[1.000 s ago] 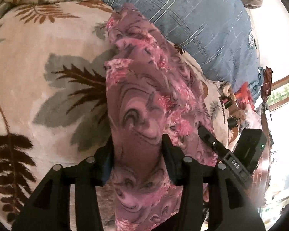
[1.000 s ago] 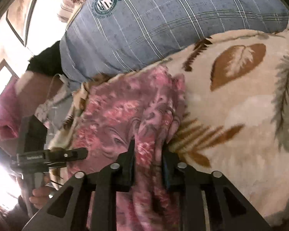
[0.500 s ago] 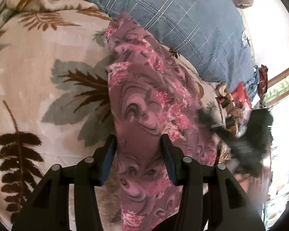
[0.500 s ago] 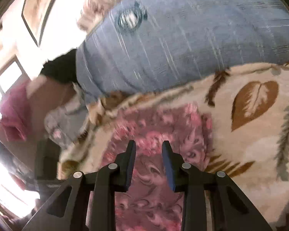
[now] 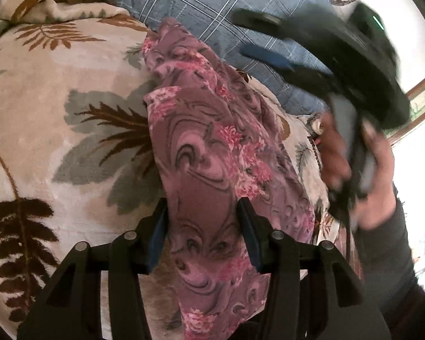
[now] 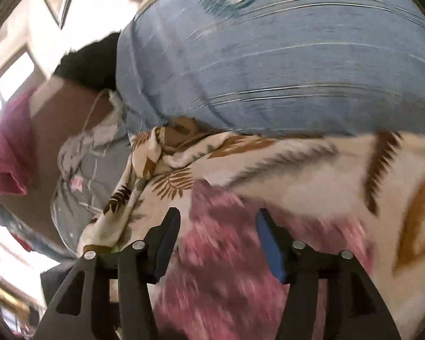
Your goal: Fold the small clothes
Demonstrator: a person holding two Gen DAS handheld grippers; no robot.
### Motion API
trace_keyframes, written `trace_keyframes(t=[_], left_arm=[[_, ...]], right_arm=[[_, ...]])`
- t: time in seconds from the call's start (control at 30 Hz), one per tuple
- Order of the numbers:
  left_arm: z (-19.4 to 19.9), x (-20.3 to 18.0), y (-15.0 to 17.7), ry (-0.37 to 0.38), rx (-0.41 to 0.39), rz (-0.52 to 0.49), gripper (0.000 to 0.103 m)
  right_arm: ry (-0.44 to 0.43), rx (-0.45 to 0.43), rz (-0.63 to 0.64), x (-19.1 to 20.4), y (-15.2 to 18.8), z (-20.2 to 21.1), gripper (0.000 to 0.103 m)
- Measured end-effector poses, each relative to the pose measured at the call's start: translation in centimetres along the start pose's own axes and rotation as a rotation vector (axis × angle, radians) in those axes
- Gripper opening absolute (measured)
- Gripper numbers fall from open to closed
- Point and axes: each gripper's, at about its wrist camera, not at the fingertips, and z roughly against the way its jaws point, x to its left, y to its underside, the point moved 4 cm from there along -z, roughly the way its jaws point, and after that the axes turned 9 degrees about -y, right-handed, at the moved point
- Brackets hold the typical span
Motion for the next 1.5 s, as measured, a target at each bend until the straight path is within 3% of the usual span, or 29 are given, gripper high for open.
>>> trace_keyframes(t=[0.23, 0.3, 0.33, 0.43, 0.53, 0.63, 0.7, 0.8, 0.87, 0.9, 0.97, 1.03, 1.13, 1.23, 1.33, 1.4, 1.43, 1.5], left_arm=[[0.2, 0.1, 0.2, 0.023, -0.004, -0.032, 0.047], [0.1, 0.3, 0.0, 0.033, -0.001, -0.026, 0.048], [0.0, 0.4, 0.0, 0.038, 0.002, -0.023, 0.048], [-0.3, 0.8, 0.0, 0.047, 0.003, -0.015, 0.051], [-0.6, 1.5, 0.0, 0.060, 0.003, 0.007, 0.055], [-0.4, 1.9, 0.0, 0.077, 0.016, 0.020, 0.055], [0.1, 1.9, 0.0, 0.080, 0.016, 0.008, 0.055], [1.4, 2.0, -0.1, 0.070, -0.004, -0.019, 0.055], [2.5, 2.1, -0.7, 0.065, -0.038, -0.022, 0.055], [3.0, 2.0, -1.2, 0.067, -0.054, -0.019, 0.055], [3.2, 1.8, -2.2, 0.064, -0.067, -0.016, 0.055], [2.8, 1.2, -3.1, 0.052, -0.070, -0.024, 0.055], [1.8, -0.2, -4.6, 0.001, -0.079, -0.042, 0.055], [0.8, -0.9, -5.3, -0.050, -0.071, -0.048, 0.055], [1.0, -0.8, -5.3, -0.075, -0.072, -0.045, 0.055], [0.7, -0.2, -5.3, -0.091, -0.076, -0.039, 0.055], [0.0, 0.3, -5.4, -0.123, -0.063, -0.034, 0.055], [-1.7, 1.0, -5.5, -0.133, -0.017, -0.019, 0.059]], right_arm=[[0.101, 0.287, 0.255, 1.5, 0.5, -7.3, 0.055], [0.135, 0.319, 0.345, 1.7, 1.0, -8.2, 0.014], [0.124, 0.335, 0.357, 1.8, 1.1, -8.4, 0.008], [0.149, 0.250, 0.345, 1.6, -0.1, -8.0, 0.006], [0.131, 0.178, 0.185, -1.0, -1.6, -8.3, 0.005], [0.162, 0.263, 0.132, -3.0, -0.4, -10.6, 0.006], [0.152, 0.252, 0.114, -3.0, -0.3, -10.4, 0.007], [0.023, 0.117, -0.004, -3.0, -1.6, -5.5, 0.016], [-0.011, 0.039, -0.061, -3.7, -1.9, -1.5, 0.019], [0.006, 0.016, -0.069, -4.1, -1.9, -0.1, 0.022], [0.101, -0.039, -0.081, -5.6, -1.0, 3.6, 0.038], [0.193, -0.067, -0.110, -7.6, 1.1, 6.3, 0.043], [0.204, -0.047, -0.209, -10.0, 4.3, 7.4, 0.043], [0.197, -0.026, -0.236, -10.7, 6.4, 6.0, 0.042], [0.195, -0.004, -0.172, -9.8, 6.7, 4.5, 0.008], [0.183, -0.096, -0.125, -8.8, 6.0, 5.5, 0.008], [0.161, -0.158, -0.155, -8.9, 5.8, 6.3, 0.007], [0.168, -0.195, -0.234, -10.7, 6.4, 6.5, 0.007]])
